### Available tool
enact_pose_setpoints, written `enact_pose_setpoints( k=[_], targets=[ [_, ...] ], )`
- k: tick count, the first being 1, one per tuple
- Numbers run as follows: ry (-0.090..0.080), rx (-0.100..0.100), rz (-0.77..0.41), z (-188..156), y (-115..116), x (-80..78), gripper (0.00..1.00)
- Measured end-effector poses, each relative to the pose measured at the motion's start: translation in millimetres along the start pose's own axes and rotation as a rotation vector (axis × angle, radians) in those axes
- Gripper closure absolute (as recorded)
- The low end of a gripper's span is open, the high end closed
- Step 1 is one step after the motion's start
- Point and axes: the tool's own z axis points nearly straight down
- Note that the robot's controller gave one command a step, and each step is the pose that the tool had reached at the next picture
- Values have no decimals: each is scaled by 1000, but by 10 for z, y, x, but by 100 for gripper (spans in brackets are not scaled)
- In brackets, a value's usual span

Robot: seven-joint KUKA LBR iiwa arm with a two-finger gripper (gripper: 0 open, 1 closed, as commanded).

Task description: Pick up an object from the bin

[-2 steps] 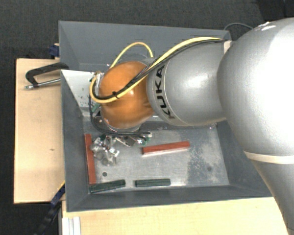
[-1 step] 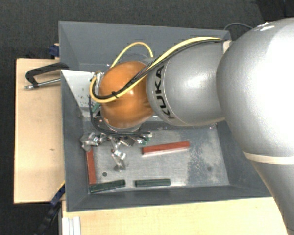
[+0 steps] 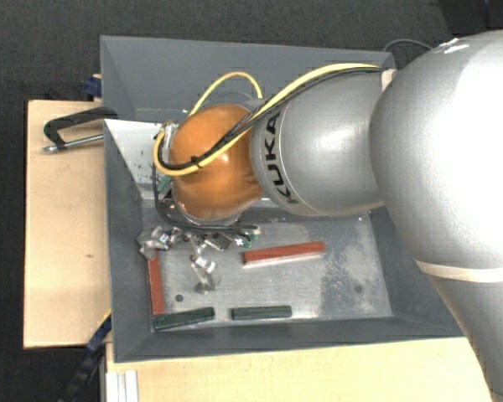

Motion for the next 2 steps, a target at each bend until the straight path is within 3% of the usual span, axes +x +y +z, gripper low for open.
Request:
enact_pose_setpoints(
  k=[1,2],
  targets=[
    [-1,2,-184,34,67,64,0],
    [-5,3,-672,107,102,253,100]
  ],
)
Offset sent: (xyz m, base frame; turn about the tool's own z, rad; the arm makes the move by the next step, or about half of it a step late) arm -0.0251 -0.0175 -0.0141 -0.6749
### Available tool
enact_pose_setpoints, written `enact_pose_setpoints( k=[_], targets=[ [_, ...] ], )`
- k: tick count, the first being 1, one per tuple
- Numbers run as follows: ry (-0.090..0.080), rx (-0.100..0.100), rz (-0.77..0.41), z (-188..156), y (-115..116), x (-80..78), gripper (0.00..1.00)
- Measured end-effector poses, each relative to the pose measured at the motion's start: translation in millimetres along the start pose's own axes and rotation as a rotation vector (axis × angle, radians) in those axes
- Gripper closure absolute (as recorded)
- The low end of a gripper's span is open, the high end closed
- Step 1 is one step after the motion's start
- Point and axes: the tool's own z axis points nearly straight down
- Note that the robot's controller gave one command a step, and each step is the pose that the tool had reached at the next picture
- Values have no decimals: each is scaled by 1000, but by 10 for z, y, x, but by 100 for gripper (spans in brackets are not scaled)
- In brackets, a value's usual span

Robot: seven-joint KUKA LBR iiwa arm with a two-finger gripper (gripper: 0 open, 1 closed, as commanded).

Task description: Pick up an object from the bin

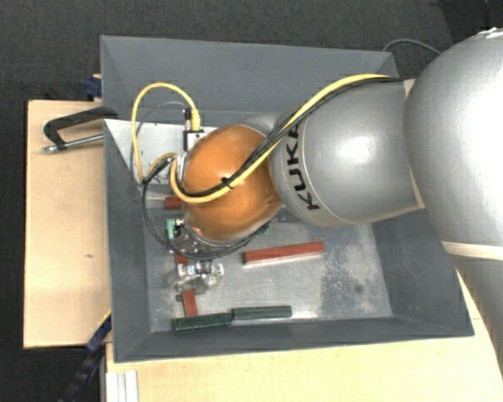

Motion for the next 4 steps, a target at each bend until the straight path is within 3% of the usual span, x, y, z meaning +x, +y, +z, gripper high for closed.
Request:
enact_pose_setpoints(
  k=[1,2,3,4],
  targets=[
    [0,0,0,0,0,0,100],
    [3,-8,5,-410,-71,-23,100],
    [0,1,9,-625,-110,-39,100],
    [5,-8,-104,-174,-312,330,0]
  ],
)
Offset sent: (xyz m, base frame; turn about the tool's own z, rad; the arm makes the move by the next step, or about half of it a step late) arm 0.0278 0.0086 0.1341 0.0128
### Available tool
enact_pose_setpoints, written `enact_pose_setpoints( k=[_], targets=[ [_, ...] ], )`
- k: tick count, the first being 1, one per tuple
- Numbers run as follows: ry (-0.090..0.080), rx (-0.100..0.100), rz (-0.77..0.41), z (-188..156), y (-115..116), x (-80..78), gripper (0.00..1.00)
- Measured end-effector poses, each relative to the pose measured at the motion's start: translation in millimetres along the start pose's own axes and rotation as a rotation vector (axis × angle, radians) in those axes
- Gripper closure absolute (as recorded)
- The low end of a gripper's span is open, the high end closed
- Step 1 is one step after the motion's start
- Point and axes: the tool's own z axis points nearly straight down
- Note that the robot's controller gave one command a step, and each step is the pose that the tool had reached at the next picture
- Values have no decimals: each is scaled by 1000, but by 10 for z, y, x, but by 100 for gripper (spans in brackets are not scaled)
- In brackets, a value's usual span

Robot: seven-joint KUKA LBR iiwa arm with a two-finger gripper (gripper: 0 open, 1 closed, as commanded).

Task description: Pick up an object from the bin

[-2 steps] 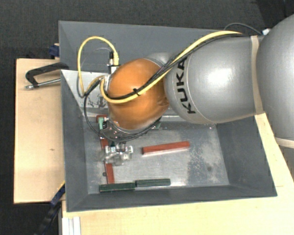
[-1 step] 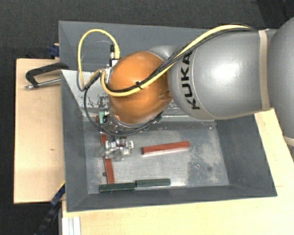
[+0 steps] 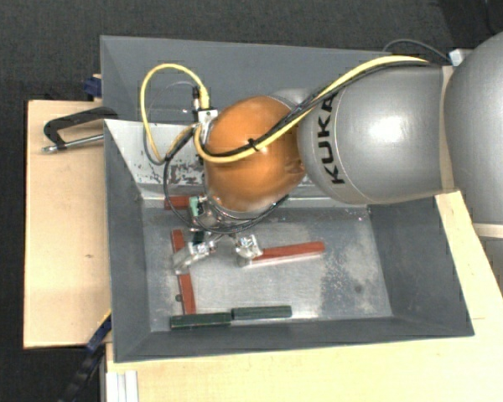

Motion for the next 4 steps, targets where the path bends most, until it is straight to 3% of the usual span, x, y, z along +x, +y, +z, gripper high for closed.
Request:
enact_pose_setpoints(
  k=[1,2,3,4],
  targets=[
    [-2,2,-1,-24,-4,-18,0],
    [-5,6,81,47,-118,42,0],
    [-4,8,99,118,-266,-31,0],
    [-5,8,-423,179,-176,-411,100]
  ],
)
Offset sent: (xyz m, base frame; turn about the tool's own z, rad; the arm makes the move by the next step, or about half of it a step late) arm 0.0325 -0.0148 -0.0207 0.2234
